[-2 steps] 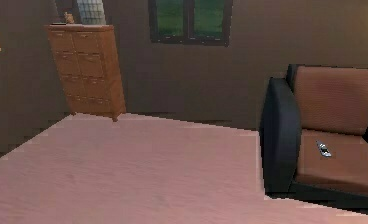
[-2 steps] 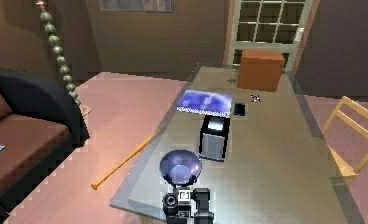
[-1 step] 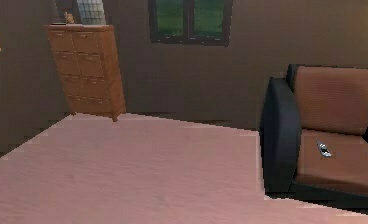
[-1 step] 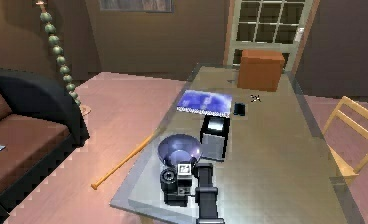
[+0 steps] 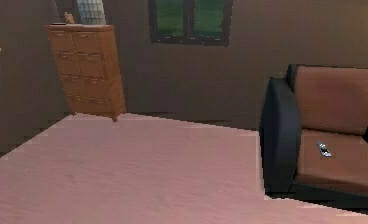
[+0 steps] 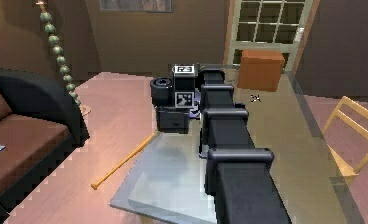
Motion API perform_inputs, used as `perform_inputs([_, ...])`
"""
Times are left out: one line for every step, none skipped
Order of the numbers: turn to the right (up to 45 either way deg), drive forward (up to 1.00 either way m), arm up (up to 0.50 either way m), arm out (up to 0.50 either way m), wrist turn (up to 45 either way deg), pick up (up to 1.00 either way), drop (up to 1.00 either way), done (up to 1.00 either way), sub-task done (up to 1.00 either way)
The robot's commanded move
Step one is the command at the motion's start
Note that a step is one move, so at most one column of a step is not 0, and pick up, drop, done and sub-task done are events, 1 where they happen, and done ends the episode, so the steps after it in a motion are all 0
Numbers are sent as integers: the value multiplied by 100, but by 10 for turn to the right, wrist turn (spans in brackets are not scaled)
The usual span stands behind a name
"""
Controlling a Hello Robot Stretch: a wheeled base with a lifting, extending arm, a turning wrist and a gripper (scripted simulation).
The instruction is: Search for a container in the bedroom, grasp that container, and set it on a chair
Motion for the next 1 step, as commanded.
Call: perform_inputs([0, 0, 0, 0, -450, 0, 0, 0, 0])
